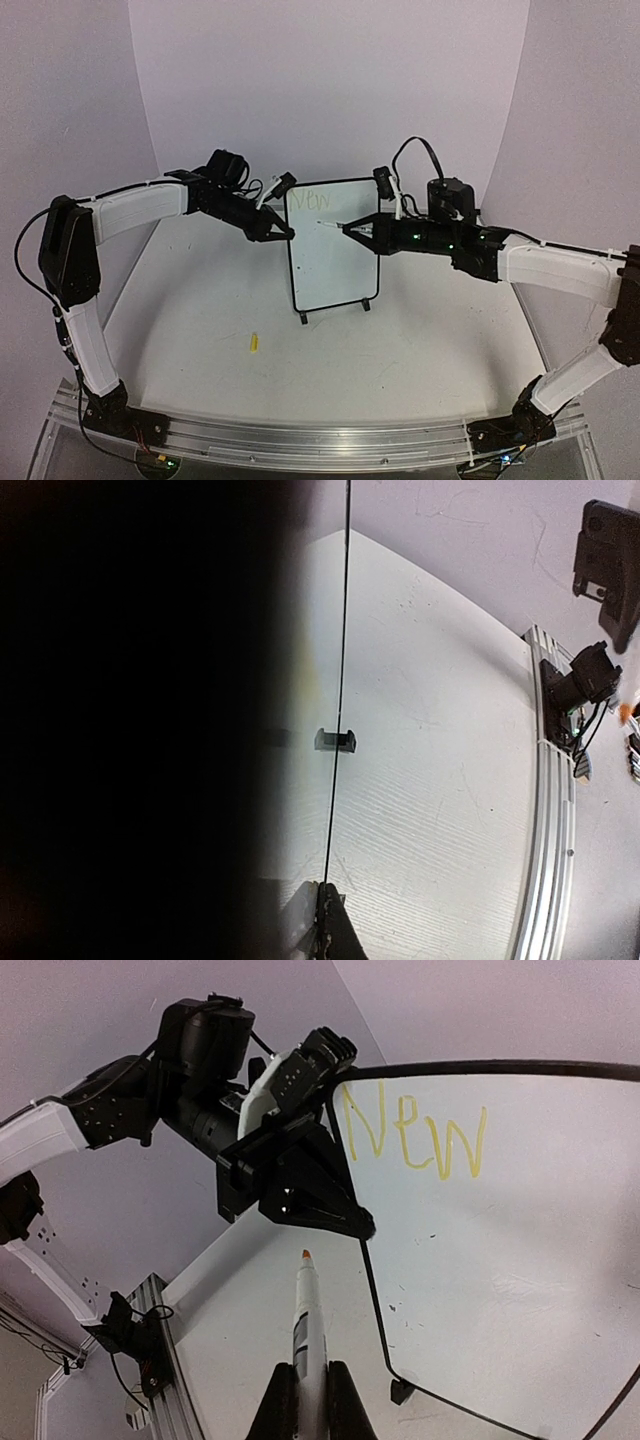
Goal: Write a sentence on the whiteboard
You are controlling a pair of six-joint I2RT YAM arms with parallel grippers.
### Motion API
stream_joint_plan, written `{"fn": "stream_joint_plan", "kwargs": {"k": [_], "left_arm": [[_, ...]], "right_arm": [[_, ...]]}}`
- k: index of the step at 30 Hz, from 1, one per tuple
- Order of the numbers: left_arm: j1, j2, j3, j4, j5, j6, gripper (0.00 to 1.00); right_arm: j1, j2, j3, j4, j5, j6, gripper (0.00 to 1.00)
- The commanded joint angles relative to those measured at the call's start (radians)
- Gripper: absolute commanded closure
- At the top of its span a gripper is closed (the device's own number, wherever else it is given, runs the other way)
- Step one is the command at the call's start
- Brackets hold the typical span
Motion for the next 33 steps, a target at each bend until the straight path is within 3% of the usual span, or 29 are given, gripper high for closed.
{"fn": "stream_joint_plan", "kwargs": {"k": [1,14,33], "left_arm": [[0.002,-0.038,-0.032,-0.065,-0.017,0.024,1.0],[0.002,-0.038,-0.038,-0.062,-0.028,0.027,1.0],[0.002,-0.038,-0.033,-0.065,-0.031,0.034,1.0]], "right_arm": [[0.004,0.089,0.033,0.103,-0.041,0.032,1.0],[0.02,0.236,0.149,0.116,-0.007,0.036,1.0],[0.02,0.303,0.209,0.118,0.081,0.052,1.0]]}}
